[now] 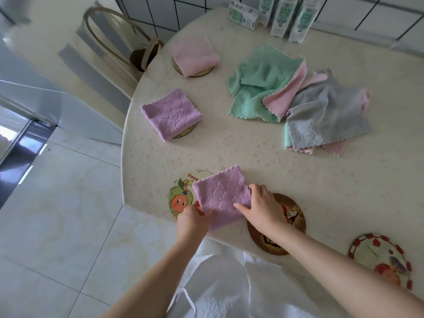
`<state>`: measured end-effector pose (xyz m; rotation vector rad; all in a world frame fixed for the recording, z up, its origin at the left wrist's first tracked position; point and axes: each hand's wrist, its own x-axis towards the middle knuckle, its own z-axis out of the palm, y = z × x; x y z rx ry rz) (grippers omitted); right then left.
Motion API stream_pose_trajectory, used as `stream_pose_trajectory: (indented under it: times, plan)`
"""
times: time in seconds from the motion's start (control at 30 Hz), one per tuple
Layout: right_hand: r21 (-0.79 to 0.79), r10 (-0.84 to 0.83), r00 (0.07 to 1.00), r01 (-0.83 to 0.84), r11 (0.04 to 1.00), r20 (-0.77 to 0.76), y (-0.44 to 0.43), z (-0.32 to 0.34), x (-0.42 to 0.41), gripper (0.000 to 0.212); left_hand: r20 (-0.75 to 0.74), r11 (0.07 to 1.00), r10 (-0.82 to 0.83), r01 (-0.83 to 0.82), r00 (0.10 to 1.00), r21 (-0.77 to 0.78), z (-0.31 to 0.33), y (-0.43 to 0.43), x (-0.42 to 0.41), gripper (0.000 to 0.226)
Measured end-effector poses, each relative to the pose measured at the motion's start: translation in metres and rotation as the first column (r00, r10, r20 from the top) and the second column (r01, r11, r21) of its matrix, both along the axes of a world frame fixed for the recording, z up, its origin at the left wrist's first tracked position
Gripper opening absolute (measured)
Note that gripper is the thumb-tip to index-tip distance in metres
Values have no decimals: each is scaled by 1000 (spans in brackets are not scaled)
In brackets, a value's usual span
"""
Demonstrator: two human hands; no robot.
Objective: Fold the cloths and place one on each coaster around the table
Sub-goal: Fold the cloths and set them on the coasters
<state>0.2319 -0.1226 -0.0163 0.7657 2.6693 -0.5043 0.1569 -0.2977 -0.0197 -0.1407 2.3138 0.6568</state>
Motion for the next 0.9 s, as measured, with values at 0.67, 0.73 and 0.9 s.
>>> stream_pose_trajectory:
  times: [0.67, 0.73, 0.9]
  plan:
    - [-602, -475, 805, 585, 543, 354, 14, 16, -22, 38, 412, 702, 341, -520, 845, 487, 29, 6, -16, 20]
    - [-675, -502, 816, 544, 498, 288, 10, 18, -23, 27, 351, 693, 321, -471, 880, 546, 34, -3, -20, 18]
    - [-705, -468, 878, 397, 587, 105, -13, 29, -38, 13, 220, 711, 302, -373, 928, 596, 41, -29, -26, 14]
